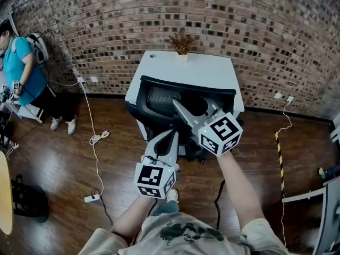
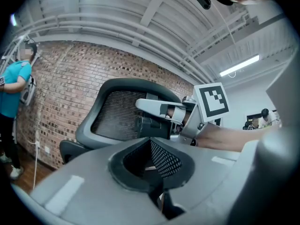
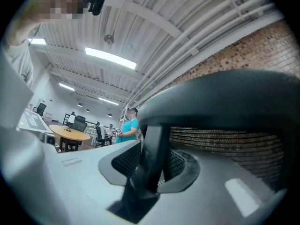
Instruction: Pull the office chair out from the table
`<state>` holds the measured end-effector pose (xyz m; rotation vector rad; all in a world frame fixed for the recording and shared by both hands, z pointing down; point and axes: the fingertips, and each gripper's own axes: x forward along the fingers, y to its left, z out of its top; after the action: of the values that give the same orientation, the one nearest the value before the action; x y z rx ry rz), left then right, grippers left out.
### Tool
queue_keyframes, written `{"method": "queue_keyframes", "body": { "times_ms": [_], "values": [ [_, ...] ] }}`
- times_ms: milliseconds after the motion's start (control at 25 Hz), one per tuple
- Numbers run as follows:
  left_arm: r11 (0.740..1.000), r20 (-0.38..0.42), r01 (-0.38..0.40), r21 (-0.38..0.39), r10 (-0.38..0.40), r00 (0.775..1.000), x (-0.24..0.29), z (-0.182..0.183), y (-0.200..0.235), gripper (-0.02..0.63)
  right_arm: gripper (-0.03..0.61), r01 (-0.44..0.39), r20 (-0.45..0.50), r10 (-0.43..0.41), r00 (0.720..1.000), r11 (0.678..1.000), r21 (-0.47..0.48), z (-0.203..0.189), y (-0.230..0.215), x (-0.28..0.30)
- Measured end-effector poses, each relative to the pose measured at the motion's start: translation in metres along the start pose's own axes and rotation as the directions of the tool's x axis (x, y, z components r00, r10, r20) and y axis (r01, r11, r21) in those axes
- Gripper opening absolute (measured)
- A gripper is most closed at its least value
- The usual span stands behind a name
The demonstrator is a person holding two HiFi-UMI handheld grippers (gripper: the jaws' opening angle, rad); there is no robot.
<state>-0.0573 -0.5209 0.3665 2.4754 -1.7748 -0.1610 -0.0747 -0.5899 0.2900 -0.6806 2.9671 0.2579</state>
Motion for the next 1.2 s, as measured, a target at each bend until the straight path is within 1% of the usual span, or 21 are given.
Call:
{"method": "queue_keyframes", "body": {
  "times_ms": [360, 560, 760, 1000, 1200],
  "values": [
    [0.995, 0.026, -0.092, 0.027, 0.091, 0.996, -0.041, 0.016, -0.005, 0.015, 0.117, -0.001, -0.008, 0.001, 1.0, 1.0, 0.007, 0.008, 0.035, -0.014],
    [0.992, 0.033, -0.118, 0.042, 0.117, 0.993, -0.074, 0.019, -0.015, 0.015, 0.117, -0.011, -0.003, 0.011, 1.0, 1.0, -0.001, 0.008, 0.048, -0.034],
    [0.994, 0.017, -0.098, 0.058, 0.097, 0.995, -0.096, 0.018, -0.031, 0.015, 0.121, 0.004, -0.006, -0.004, 1.0, 1.0, -0.011, 0.011, 0.059, -0.057],
    [0.996, 0.001, -0.047, 0.071, 0.047, 0.999, -0.114, 0.015, -0.05, 0.015, 0.124, 0.009, -0.014, -0.009, 1.0, 1.0, -0.009, 0.015, 0.078, -0.079],
    [0.998, -0.003, 0.011, 0.069, -0.011, 1.0, -0.129, 0.017, -0.063, 0.015, 0.127, 0.028, -0.011, -0.029, 1.0, 0.999, -0.017, 0.022, 0.091, -0.101]
  ]
}}
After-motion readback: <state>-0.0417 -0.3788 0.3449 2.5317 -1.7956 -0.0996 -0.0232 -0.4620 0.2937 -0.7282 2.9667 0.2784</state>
